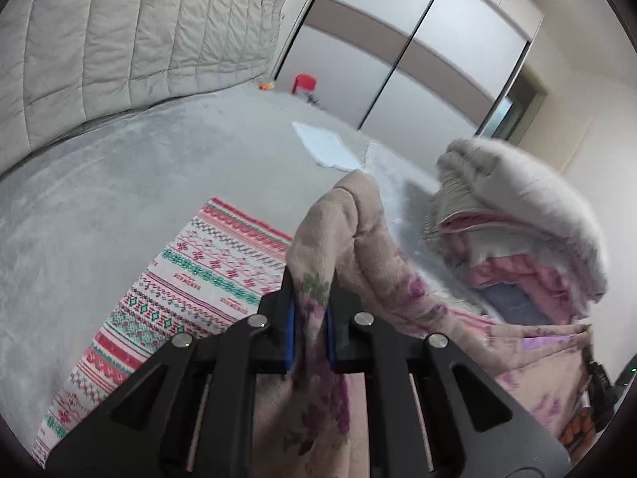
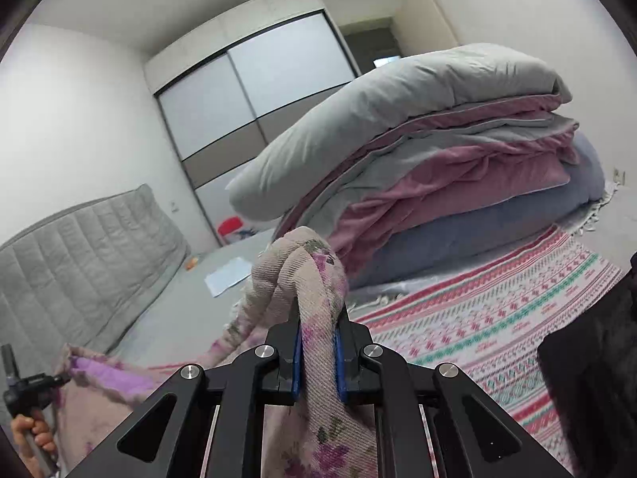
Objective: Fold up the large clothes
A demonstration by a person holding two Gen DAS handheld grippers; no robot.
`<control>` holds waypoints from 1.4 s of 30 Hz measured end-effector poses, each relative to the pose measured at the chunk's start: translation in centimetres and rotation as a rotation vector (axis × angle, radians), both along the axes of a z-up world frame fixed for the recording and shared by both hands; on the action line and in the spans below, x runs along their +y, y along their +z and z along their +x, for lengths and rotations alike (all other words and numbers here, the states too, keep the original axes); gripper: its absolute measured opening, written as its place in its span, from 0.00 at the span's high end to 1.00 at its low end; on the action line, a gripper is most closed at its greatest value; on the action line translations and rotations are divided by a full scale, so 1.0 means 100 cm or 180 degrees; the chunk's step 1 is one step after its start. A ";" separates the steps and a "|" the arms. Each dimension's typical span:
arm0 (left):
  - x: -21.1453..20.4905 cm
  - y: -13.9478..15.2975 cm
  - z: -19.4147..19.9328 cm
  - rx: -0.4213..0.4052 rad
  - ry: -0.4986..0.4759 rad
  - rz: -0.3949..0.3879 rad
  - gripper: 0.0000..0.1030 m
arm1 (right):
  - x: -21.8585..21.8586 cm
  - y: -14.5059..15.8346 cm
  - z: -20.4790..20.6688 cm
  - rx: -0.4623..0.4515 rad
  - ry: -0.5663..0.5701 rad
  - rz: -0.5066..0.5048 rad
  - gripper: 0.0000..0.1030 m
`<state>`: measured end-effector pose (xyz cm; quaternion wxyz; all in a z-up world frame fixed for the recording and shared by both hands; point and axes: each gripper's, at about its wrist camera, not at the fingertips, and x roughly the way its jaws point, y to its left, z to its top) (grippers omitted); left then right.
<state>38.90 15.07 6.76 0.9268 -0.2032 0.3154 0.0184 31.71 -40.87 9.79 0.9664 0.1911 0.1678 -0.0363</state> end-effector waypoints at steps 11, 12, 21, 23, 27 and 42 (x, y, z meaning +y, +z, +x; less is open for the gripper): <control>-0.008 -0.153 0.059 0.0939 0.0228 0.0235 0.83 | -0.050 -0.193 0.081 0.1268 -0.0273 0.0971 0.87; -0.010 -0.153 0.059 0.0956 0.0229 0.0266 0.83 | -0.045 -0.192 0.087 0.1364 -0.0267 0.0810 0.86; 0.014 -0.121 0.047 0.0859 0.0145 -0.0256 0.71 | -0.045 -0.185 0.095 0.1794 -0.0338 0.0814 0.62; 0.031 -0.094 0.024 0.0611 0.0185 -0.0552 0.63 | -0.049 -0.161 0.073 0.1560 -0.0435 0.0910 0.57; 0.036 -0.049 -0.032 0.0368 0.0179 -0.0635 0.50 | -0.045 -0.114 -0.004 0.1017 -0.0446 0.1253 0.28; -0.163 -0.120 -0.158 0.0532 -0.1099 0.0563 0.35 | 0.088 -0.153 -0.102 0.1722 0.0567 0.0213 0.24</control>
